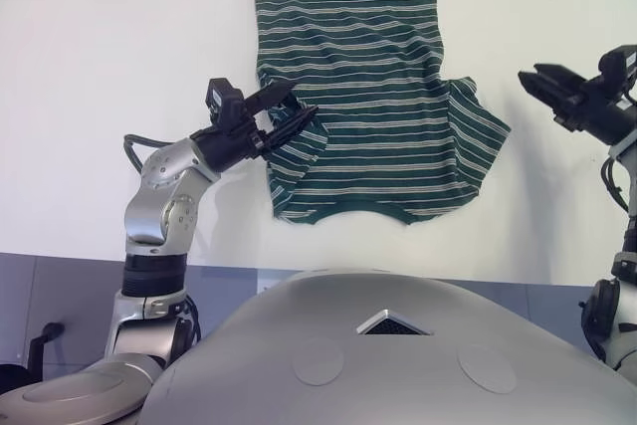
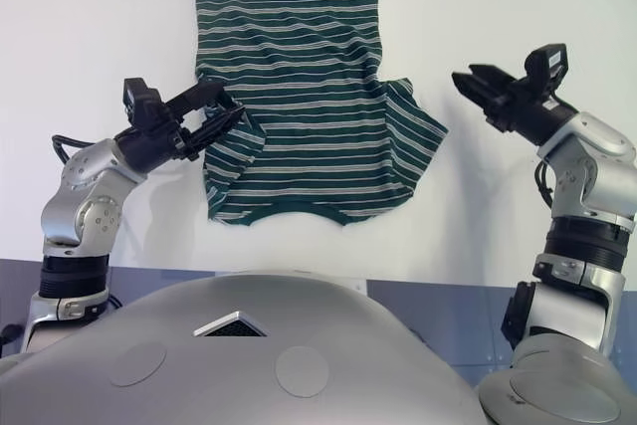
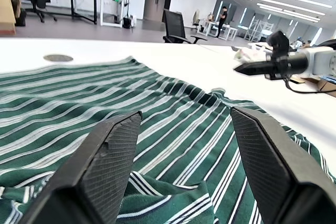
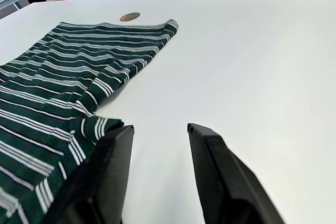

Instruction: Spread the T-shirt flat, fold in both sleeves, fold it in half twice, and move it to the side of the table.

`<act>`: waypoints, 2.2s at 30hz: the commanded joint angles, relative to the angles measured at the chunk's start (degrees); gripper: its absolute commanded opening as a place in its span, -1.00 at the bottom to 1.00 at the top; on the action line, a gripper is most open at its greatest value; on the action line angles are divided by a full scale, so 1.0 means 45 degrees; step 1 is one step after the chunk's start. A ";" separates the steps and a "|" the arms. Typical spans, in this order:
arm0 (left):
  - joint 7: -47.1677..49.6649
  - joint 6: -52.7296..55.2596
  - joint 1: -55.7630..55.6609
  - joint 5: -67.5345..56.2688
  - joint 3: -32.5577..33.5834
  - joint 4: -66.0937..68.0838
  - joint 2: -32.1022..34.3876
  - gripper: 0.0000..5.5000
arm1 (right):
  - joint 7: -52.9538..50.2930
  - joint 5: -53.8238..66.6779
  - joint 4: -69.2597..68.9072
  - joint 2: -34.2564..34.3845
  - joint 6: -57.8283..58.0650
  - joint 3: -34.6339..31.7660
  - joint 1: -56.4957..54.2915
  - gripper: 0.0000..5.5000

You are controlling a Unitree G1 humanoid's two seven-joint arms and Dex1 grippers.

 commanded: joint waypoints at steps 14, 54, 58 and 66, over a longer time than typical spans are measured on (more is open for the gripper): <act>0.0332 0.0275 0.0383 0.0047 -0.0010 -0.0359 0.0191 0.14 | 0.1232 -0.1469 0.0524 -0.0308 -0.1985 0.1524 0.1935 -0.38; 0.0114 -0.0049 -0.0431 0.0325 -0.0326 0.0506 0.0123 0.14 | 0.1901 -0.1308 -0.4031 0.0351 -0.1792 0.4232 0.0409 -0.99; 0.0072 -0.0111 -0.0465 0.0371 -0.0421 0.0609 0.0132 0.14 | 0.1655 -0.2657 -0.3363 0.0672 -0.2558 0.5563 0.0044 -0.99; 0.0083 -0.0209 -0.0518 0.0435 -0.0534 0.0759 0.0055 0.14 | 0.1648 -0.3137 -0.3095 0.1008 -0.3165 0.6293 -0.0050 -0.99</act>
